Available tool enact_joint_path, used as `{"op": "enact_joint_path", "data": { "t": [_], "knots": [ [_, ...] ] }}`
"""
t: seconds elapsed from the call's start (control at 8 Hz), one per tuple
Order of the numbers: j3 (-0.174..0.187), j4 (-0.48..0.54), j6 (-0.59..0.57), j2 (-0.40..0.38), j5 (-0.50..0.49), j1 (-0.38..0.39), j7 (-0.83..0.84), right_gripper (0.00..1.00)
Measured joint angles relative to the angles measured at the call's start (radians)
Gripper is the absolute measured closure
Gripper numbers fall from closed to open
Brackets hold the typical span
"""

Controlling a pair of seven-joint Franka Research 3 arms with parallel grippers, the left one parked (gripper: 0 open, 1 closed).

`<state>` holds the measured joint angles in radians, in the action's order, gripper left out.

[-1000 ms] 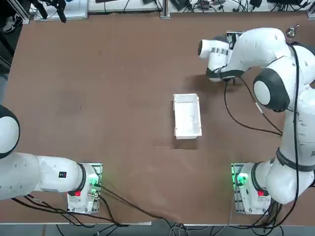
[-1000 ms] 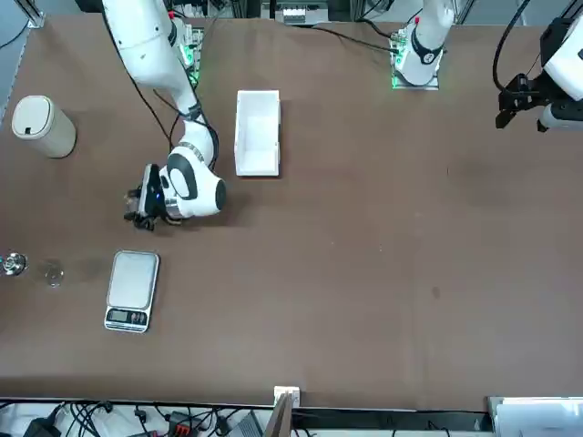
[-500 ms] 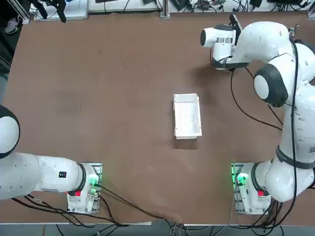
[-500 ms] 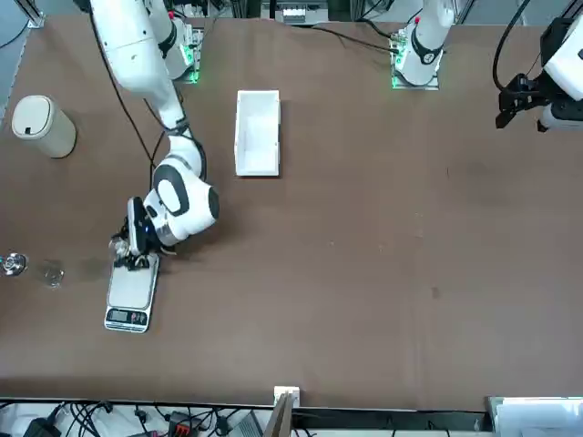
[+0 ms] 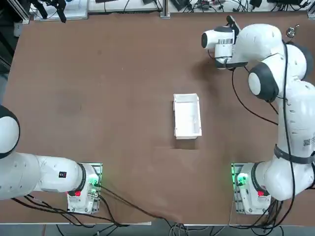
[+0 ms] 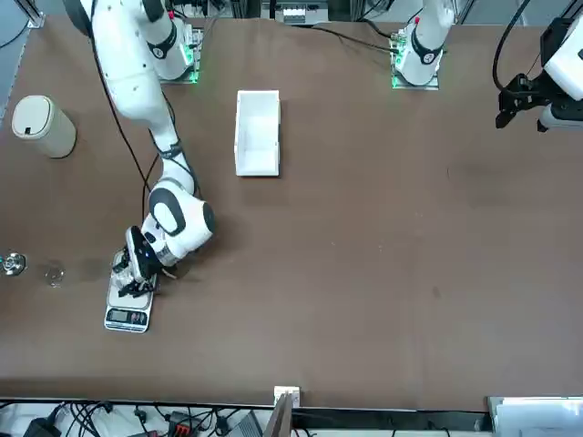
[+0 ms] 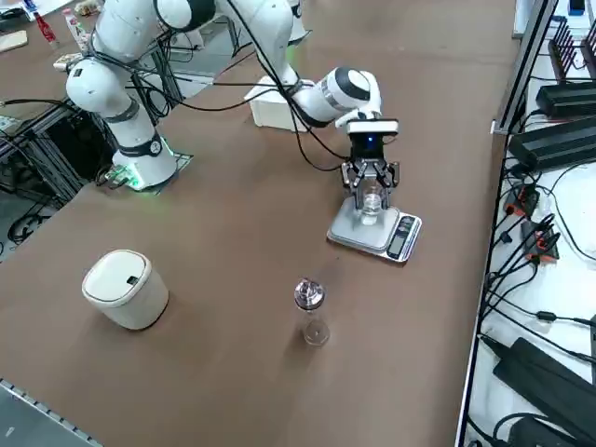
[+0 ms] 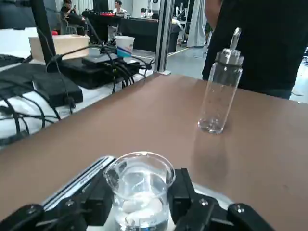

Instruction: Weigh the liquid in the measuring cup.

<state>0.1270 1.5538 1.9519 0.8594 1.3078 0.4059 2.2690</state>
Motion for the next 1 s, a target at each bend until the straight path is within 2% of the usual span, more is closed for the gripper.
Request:
{"op": "enact_joint_path", "data": {
  "t": [0.25, 0.38, 0.5, 0.62, 0.75, 1.0],
  "knots": [
    [0.000, -0.017, 0.003, 0.020, 0.000, -0.010, 0.000, 0.37],
    [0.000, -0.019, 0.003, 0.020, 0.000, -0.014, 0.000, 0.22],
    [-0.001, -0.021, 0.002, 0.020, -0.001, -0.014, -0.001, 0.02],
    [-0.006, -0.025, 0.003, 0.020, -0.028, -0.012, -0.018, 0.00],
    [-0.013, -0.030, 0.006, 0.017, -0.097, -0.002, -0.082, 0.00],
    [-0.017, -0.052, 0.005, -0.017, -0.290, 0.059, -0.262, 0.00]
  ]
}}
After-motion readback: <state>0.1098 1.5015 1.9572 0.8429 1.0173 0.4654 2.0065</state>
